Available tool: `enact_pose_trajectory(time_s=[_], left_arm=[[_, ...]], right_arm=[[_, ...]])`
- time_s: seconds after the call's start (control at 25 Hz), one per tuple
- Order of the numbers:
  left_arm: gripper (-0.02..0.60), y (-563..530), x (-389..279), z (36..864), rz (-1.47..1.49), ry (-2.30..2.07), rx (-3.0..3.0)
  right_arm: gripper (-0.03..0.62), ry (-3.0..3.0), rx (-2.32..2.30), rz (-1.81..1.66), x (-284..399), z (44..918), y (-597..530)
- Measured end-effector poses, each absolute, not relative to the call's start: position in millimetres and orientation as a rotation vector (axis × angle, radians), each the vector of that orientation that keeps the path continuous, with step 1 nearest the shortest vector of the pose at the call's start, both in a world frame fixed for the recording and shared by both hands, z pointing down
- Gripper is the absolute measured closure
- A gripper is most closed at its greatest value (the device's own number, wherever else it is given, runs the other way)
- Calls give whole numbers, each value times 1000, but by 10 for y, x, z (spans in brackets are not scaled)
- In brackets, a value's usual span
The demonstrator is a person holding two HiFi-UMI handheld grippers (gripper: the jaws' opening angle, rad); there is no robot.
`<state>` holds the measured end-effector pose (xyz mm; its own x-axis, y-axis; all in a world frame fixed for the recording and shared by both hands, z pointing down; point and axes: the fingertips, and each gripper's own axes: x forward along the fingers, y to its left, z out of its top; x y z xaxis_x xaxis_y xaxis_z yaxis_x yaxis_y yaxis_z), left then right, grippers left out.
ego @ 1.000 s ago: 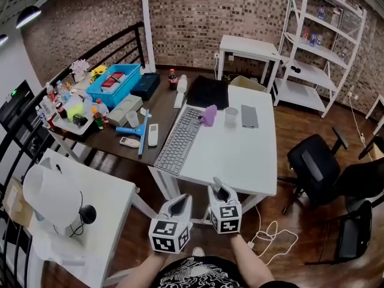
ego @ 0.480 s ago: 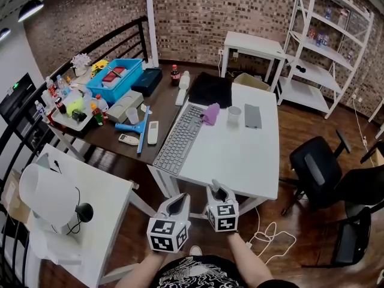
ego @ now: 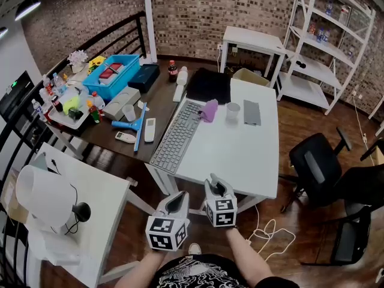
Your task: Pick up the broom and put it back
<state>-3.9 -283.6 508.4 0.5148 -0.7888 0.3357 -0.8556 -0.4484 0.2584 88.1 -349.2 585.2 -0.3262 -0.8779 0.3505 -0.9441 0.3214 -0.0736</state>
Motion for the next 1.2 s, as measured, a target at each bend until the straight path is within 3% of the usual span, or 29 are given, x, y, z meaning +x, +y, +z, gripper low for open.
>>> enact_pose_trajectory(time_s=[1.2], left_arm=[[569, -2972, -106, 5198, 241, -1358, 2336]], right_arm=[[437, -2293, 1601, 405, 940, 6072, -3823]])
